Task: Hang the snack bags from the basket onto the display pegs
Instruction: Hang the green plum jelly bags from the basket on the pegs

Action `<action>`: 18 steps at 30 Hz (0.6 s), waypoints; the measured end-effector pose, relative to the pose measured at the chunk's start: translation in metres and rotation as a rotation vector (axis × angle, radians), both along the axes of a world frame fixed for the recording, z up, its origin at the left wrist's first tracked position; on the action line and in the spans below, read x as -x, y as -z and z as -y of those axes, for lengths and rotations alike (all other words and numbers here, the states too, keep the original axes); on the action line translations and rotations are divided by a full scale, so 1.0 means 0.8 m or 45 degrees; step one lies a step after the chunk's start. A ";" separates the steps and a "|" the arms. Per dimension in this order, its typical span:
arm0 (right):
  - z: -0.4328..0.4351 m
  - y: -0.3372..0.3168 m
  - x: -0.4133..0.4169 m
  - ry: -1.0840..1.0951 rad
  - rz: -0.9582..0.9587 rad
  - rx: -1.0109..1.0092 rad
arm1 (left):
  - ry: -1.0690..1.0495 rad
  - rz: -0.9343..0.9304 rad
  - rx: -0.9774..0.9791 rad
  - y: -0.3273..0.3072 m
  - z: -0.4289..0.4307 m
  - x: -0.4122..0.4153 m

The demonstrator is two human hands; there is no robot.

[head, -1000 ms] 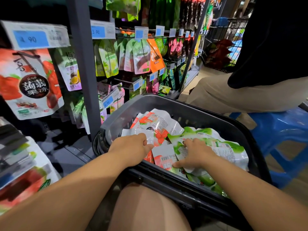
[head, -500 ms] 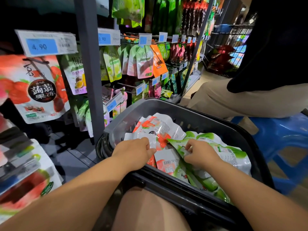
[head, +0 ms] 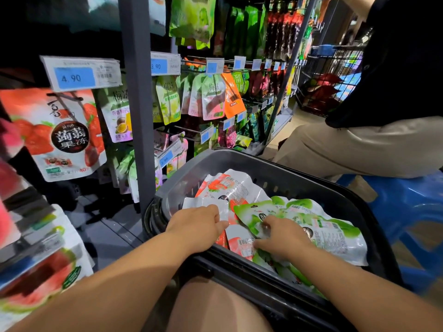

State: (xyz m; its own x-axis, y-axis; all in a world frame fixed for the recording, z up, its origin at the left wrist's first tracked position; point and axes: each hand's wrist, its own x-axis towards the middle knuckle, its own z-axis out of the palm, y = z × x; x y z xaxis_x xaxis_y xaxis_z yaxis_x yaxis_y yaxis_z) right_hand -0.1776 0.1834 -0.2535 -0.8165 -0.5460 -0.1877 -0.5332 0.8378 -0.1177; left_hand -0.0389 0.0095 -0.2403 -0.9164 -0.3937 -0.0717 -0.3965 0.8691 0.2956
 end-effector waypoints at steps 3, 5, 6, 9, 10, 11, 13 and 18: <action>0.001 -0.008 0.002 0.007 -0.060 0.056 | -0.003 -0.003 -0.011 0.000 0.000 0.000; 0.000 -0.009 0.007 0.005 -0.097 0.110 | 0.001 0.009 -0.011 -0.001 0.001 0.001; -0.001 -0.009 0.011 0.024 -0.106 0.172 | 0.001 0.023 -0.016 -0.001 0.001 0.001; -0.009 -0.020 0.023 0.179 0.022 0.535 | -0.010 0.065 -0.053 -0.002 -0.001 0.002; -0.013 -0.027 0.025 0.243 0.164 0.741 | -0.015 0.085 -0.079 -0.002 -0.001 0.002; -0.014 -0.034 0.024 0.292 0.371 0.977 | -0.022 0.105 -0.118 -0.001 0.000 0.003; -0.012 -0.048 0.016 0.341 0.864 1.374 | -0.029 0.154 -0.214 0.001 0.003 0.006; 0.017 -0.055 0.001 0.252 1.525 1.700 | -0.011 0.105 -0.462 -0.017 0.007 0.007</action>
